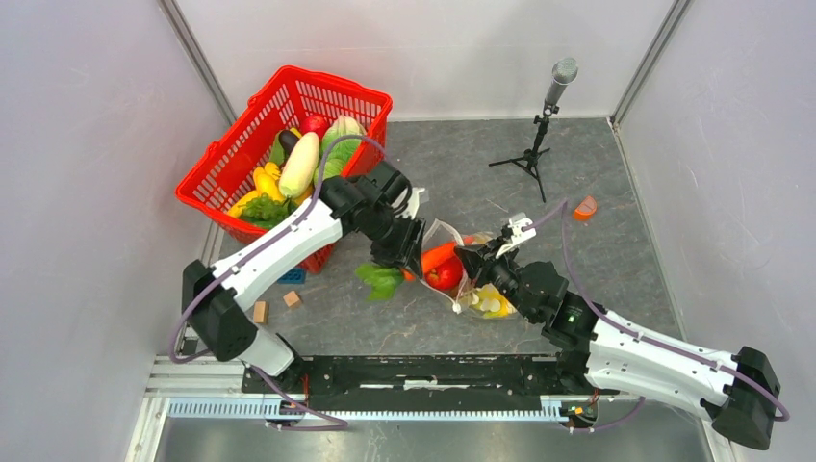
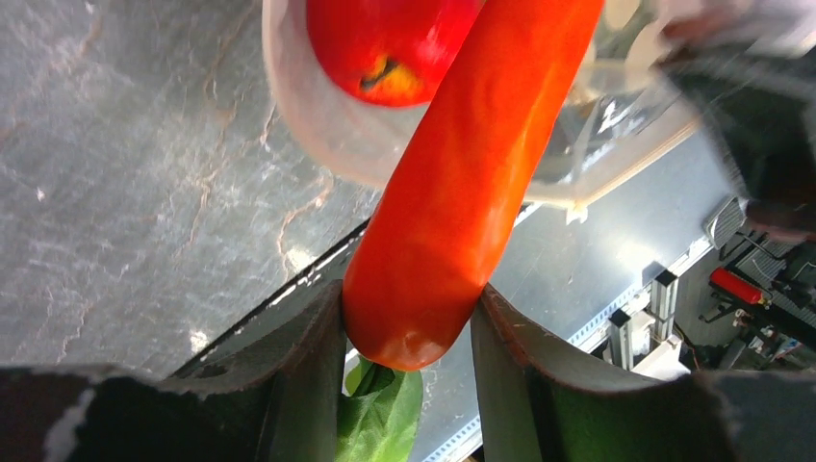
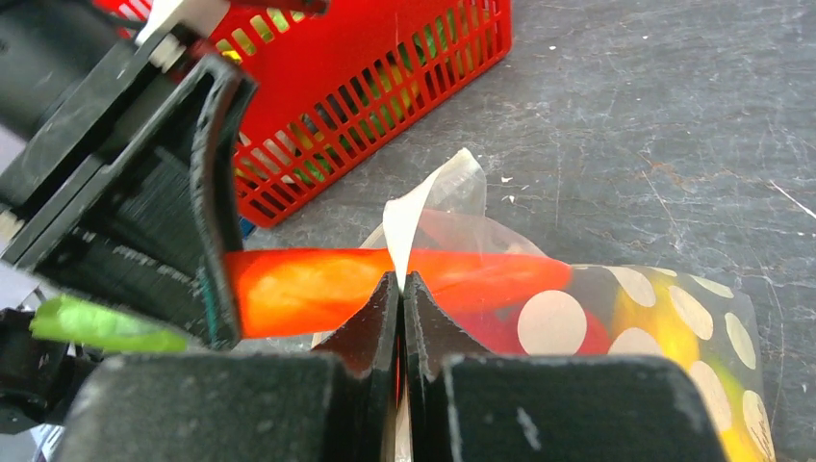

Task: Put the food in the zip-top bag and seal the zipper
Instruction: Place the fake vegetable in the zipper food storage bag.

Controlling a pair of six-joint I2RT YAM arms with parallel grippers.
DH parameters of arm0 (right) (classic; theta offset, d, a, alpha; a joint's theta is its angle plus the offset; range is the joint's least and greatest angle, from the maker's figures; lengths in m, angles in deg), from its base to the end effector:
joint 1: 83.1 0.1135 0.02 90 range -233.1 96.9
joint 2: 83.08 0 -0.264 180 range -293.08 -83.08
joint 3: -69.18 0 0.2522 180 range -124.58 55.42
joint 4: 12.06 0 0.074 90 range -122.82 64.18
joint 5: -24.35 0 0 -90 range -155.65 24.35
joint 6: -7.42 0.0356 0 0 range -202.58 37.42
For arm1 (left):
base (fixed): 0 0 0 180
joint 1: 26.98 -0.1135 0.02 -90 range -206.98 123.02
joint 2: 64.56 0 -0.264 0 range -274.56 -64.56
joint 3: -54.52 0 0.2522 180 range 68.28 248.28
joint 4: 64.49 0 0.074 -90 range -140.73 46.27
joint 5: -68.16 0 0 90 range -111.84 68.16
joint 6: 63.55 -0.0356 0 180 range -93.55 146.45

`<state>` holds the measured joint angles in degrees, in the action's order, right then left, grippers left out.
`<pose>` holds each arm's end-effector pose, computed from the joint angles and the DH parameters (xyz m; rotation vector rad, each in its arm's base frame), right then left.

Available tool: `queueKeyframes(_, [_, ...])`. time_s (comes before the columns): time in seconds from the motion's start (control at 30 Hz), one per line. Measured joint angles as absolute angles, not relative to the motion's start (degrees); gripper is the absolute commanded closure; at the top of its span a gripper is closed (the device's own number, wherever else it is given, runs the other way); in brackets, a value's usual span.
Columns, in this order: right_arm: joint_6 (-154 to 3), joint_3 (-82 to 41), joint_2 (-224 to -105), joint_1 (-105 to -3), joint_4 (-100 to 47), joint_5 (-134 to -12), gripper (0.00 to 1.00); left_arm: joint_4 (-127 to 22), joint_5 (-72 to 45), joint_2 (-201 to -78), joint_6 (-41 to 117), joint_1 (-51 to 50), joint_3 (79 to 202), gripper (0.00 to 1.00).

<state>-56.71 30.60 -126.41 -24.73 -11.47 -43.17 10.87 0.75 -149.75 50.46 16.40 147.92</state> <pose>0.1091 0.1512 0.2660 -0.1711 1.6908 0.7959 0.2006 -0.2084 0.3141 0.6070 2.8567 -0.8121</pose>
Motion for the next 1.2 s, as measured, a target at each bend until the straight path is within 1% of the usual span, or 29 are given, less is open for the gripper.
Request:
queueKeyframes(0.13, [-58.3,30.6,-126.8,-24.8,-11.1,-46.0,0.95,10.5,0.9,-154.2,50.5,16.4,153.4,0.77])
queueKeyframes(0.3, [-58.4,31.3,-126.8,-24.8,-8.4,-49.0,0.95,6.1,2.6,-156.6,52.3,16.4,153.4,0.75])
queueKeyframes(0.4, [-57.8,32.2,-126.6,-24.8,-6.5,-49.7,0.96,0.5,4.6,-156.8,55.5,16.4,150.1,0.75])
queueKeyframes(0.47, [-57.4,32.5,-126.5,-24.8,-5.7,-50.2,0.96,-2.7,5.6,-156.8,57.7,16.4,147.8,0.72])
queueKeyframes(0.53, [-57.1,32.6,-126.5,-24.8,-5.3,-50.4,0.96,-6.1,6.4,-156.8,60.4,16.4,145.6,0.72])
queueKeyframes(0.57, [-56.9,32.7,-126.5,-24.8,-5.0,-50.5,0.96,-7.6,6.5,-156.8,61.7,16.4,144.8,0.68])
queueKeyframes(0.7, [-55.7,33.5,-126.5,-24.8,-2.9,-50.9,0.96,-15.7,7.5,-156.7,67.6,16.4,142.2,0.69])
queueKeyframes(0.87, [-54.6,34.0,-126.5,-25.1,-1.1,-50.2,0.97,-26.5,9.9,-156.8,75.2,16.4,137.4,0.66])
queueKeyframes(0.93, [-53.8,34.6,-126.4,-25.1,0.4,-49.9,0.97,-29.2,10.4,-156.8,77.6,16.4,136.1,0.59])
queueKeyframes(0.97, [-53.2,35.1,-126.2,-25.2,1.2,-49.6,0.97,-30.8,10.5,-156.8,78.7,16.4,135.5,0.58])
queueKeyframes(1.07, [-51.1,36.6,-125.3,-25.3,3.9,-48.7,0.97,-36.4,11.4,-156.8,82.0,16.5,133.5,0.49])
queueKeyframes(1.1, [-50.4,36.7,-125.1,-25.2,4.3,-48.7,0.97,-38.0,11.5,-156.8,83.0,16.5,133.0,0.44])
queueKeyframes(1.2, [-49.0,36.7,-124.9,-25.1,5.6,-47.3,0.97,-41.2,11.9,-156.7,83.8,16.4,132.6,0.34])
